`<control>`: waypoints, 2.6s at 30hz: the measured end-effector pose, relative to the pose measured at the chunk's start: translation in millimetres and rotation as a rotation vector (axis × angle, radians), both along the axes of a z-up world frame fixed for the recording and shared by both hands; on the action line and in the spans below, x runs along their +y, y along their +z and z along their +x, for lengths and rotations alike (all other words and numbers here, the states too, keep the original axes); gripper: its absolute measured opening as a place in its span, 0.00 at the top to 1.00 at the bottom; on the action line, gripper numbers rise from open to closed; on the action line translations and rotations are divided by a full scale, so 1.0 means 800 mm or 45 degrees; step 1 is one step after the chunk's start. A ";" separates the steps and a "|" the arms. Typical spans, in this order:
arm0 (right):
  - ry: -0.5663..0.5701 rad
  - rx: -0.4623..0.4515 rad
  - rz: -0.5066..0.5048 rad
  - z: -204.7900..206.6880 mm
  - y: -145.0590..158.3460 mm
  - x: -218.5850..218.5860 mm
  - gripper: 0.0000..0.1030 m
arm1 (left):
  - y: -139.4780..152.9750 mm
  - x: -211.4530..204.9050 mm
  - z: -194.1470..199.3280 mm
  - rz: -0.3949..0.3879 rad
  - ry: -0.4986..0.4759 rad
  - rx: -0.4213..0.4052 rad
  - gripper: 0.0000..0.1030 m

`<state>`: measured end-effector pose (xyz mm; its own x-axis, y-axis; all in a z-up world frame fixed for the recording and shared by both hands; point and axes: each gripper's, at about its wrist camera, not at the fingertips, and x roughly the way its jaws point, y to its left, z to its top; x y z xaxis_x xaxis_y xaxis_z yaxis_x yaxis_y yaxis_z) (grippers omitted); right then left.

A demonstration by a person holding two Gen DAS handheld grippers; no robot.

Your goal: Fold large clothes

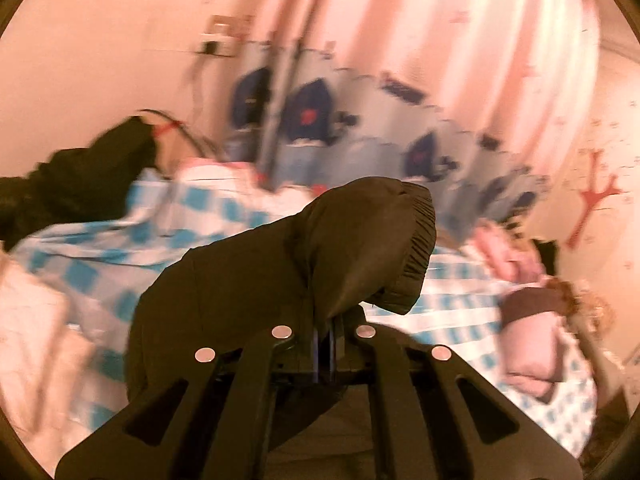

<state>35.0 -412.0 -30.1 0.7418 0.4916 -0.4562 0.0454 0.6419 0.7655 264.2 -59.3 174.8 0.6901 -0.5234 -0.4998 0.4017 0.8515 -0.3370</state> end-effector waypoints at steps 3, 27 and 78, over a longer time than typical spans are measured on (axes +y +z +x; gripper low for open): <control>-0.151 -0.043 0.116 -0.044 0.011 -0.050 0.07 | -0.009 -0.058 -0.015 -0.053 -0.099 0.017 0.98; -0.331 -0.028 0.368 -0.069 -0.004 -0.130 0.07 | -0.379 -0.310 -0.043 0.319 -0.415 0.559 0.88; 0.160 0.464 -0.137 -0.140 -0.086 -0.161 0.07 | -0.304 0.242 -0.173 0.379 0.062 0.647 0.10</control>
